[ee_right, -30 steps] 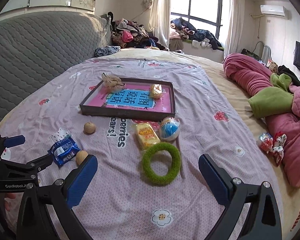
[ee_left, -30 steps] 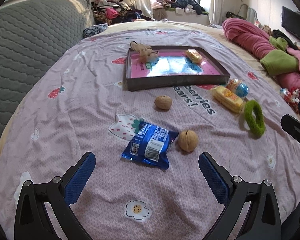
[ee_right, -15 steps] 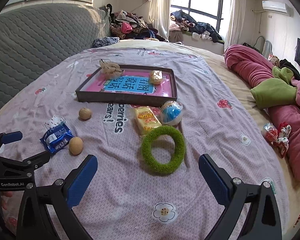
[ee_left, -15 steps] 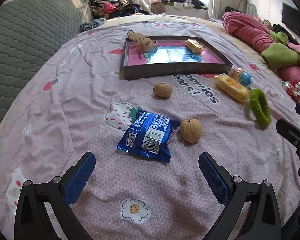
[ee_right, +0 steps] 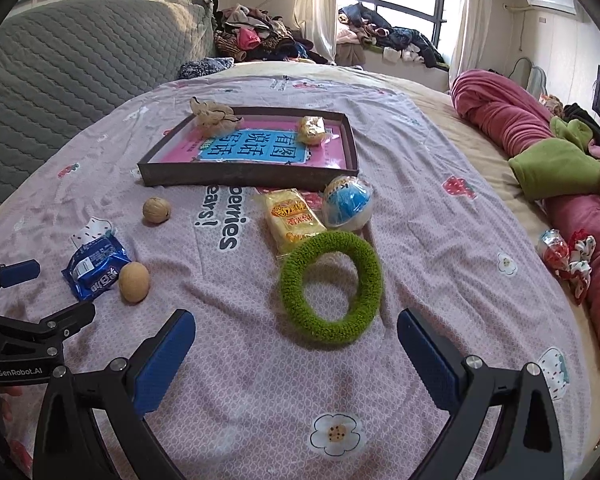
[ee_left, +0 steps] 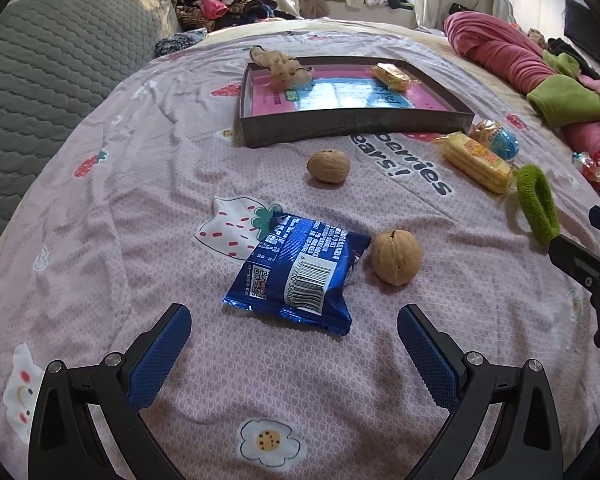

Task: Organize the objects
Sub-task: 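Move left tool toward blue snack packet while right tool approaches green fuzzy ring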

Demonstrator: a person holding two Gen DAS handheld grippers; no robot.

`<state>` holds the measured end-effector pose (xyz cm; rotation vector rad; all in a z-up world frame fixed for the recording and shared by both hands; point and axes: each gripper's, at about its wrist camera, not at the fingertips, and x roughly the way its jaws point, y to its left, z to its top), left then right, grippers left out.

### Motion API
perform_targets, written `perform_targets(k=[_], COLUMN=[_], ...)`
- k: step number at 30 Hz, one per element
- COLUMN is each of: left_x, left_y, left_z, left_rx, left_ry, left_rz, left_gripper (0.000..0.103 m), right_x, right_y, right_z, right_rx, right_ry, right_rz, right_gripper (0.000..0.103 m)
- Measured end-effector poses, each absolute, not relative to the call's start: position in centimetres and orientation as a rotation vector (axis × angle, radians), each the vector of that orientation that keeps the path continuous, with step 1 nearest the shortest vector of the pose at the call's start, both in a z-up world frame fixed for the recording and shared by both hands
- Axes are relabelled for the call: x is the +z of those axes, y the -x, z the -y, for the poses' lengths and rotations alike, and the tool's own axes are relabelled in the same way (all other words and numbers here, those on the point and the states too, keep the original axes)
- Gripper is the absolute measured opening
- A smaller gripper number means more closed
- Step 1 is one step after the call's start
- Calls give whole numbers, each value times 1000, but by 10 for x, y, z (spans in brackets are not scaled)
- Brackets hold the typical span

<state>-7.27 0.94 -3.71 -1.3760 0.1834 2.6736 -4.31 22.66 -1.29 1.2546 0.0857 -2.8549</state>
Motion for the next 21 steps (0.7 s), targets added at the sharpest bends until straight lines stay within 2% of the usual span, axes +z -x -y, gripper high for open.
perform_targets(k=[18,21], left_x=[-50,-52], left_y=[103,107], left_z=[-1,1], left_rx=[2660,2672], left_ry=[1402,1403], left_rz=[-158,-163], left_gripper=[103,103], right_x=[-32,-38], right_y=[66,72], right_z=[-224,-226], right_rx=[-2847,-2844], right_ry=[-1304,-1325], right_rz=[-101,-86], right_gripper=[102,95])
